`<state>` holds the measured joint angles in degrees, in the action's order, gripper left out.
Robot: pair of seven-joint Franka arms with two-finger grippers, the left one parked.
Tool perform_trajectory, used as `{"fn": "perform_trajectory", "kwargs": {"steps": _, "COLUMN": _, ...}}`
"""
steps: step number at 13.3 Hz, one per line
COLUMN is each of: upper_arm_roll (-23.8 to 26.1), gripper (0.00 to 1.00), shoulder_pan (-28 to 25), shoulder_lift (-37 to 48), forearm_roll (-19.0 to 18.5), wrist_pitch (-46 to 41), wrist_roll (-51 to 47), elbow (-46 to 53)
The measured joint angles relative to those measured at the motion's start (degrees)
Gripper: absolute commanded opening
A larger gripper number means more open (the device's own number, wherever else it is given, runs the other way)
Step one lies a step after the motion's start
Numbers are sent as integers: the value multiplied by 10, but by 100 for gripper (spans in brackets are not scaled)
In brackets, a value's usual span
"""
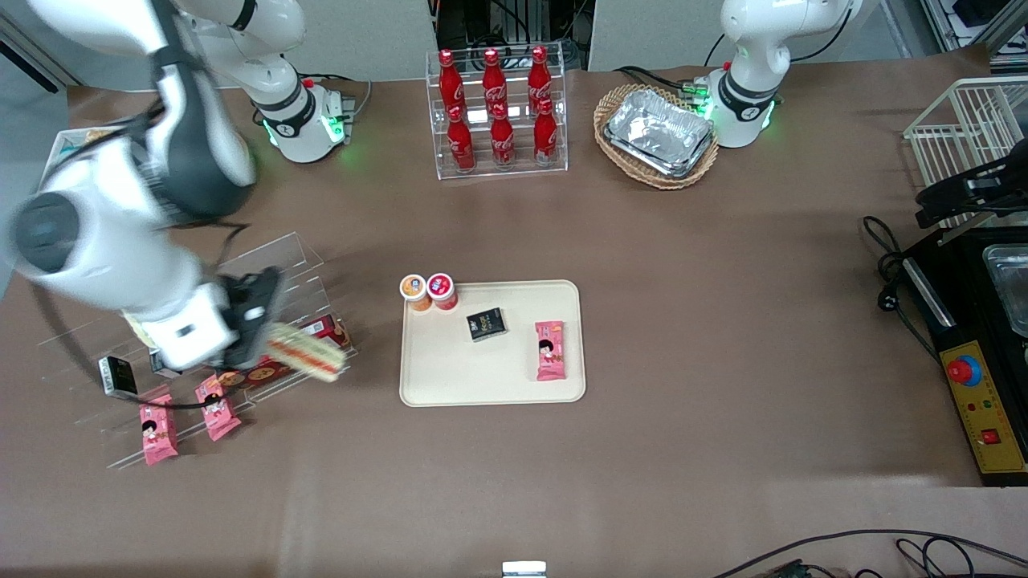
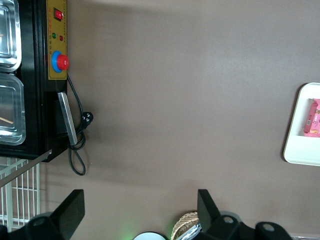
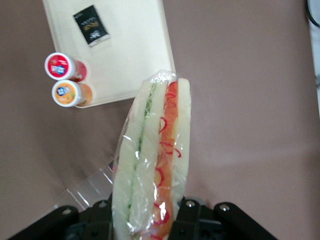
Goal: Place sandwich on tray
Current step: 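Lift the sandwich out of the rack and carry it toward the cream tray, then lower the sandwich onto the tray beside the black packet and open the gripper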
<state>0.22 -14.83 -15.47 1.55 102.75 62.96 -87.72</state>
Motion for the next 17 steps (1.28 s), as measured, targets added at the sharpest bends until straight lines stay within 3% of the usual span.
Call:
{"fn": "perform_trajectory", "kwargs": {"steps": 2, "upper_arm_roll": 0, "gripper": 39, "shoulder_pan": -47, "shoulder_lift": -10, "forearm_roll": -14, "wrist_pitch": 6, "wrist_roll": -2, "elbow": 0}}
{"fn": "perform_trajectory", "kwargs": {"steps": 9, "upper_arm_roll": 0, "gripper": 39, "shoulder_pan": -125, "shoulder_lift": -86, "forearm_roll": -14, "wrist_pitch": 98, "wrist_roll": -10, "elbow": 0}}
{"fn": "perform_trajectory", "kwargs": {"steps": 15, "upper_arm_roll": 0, "gripper": 40, "shoulder_pan": -162, "shoulder_lift": -170, "forearm_roll": -14, "wrist_pitch": 184, "wrist_roll": -30, "elbow": 0}}
{"fn": "perform_trajectory", "kwargs": {"steps": 17, "upper_arm_roll": -1, "gripper": 46, "shoulder_pan": -164, "shoulder_lift": -197, "forearm_roll": -21, "wrist_pitch": 228, "wrist_roll": -30, "elbow": 0}}
